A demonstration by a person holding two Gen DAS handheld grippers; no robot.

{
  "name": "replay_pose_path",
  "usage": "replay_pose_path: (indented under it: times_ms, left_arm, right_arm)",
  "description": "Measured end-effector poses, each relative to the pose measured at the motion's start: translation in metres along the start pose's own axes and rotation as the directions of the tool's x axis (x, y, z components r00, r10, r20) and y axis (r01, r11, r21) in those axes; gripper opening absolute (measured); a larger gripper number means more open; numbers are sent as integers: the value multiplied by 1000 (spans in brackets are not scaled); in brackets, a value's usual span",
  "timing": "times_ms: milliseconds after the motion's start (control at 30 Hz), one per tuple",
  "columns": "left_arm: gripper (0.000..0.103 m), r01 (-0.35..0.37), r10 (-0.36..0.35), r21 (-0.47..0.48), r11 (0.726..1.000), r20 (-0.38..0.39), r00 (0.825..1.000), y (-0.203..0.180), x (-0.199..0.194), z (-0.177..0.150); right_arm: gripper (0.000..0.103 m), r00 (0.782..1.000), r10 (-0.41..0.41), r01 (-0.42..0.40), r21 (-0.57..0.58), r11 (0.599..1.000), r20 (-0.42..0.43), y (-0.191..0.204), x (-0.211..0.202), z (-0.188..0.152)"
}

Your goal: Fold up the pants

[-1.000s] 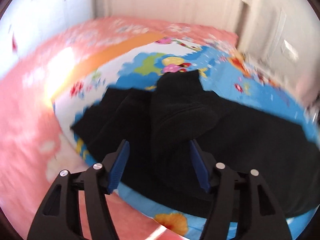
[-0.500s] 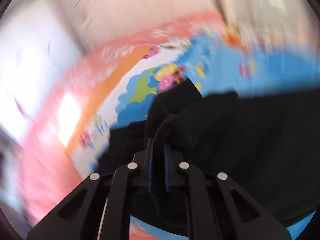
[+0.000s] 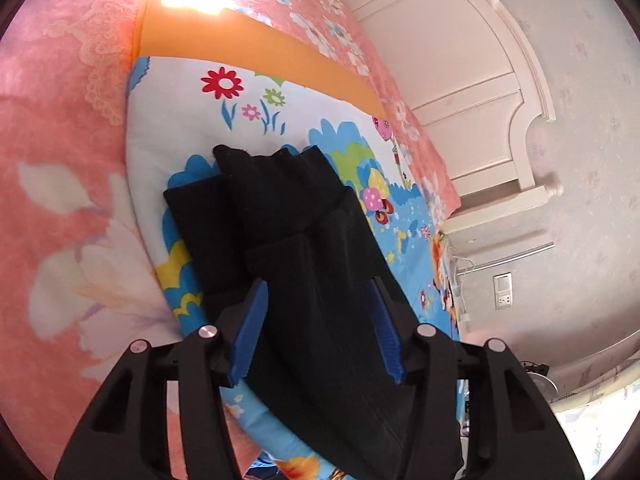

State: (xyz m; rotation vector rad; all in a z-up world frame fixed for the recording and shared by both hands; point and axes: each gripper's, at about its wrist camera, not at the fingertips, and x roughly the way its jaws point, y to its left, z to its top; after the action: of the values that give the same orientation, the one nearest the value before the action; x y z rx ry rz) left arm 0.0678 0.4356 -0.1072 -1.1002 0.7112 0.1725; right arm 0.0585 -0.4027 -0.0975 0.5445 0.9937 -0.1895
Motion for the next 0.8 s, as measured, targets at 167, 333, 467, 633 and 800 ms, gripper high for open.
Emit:
replay_pose_path:
  times_ms: [167,333,467,633,800]
  left_arm:
    - [41,-104,106,-71,992,23,994,11,2,1]
    - [36,-127,125,-88,988,-23,992,22,15,9]
    - [26,-123,122,-27,992,-50,991,9,30,16]
    - [14,-132,132,6,991,-52,990,0,27,19]
    - [13,-105,107,30,994,-44,993,-24,11,27]
  right_arm:
    - [24,1000,29,-29,29,999,-9,-4,-2,2]
    - [32,999,30,-30,11,999,-13,-1,1,2]
    - [23,999,52,-52,35,998,-10,-4,2,2]
    - [16,994,111,-110,52,993,-12,-6,-7,8]
    - [13,985,172,-172,61,983,-3,-2,-20,21]
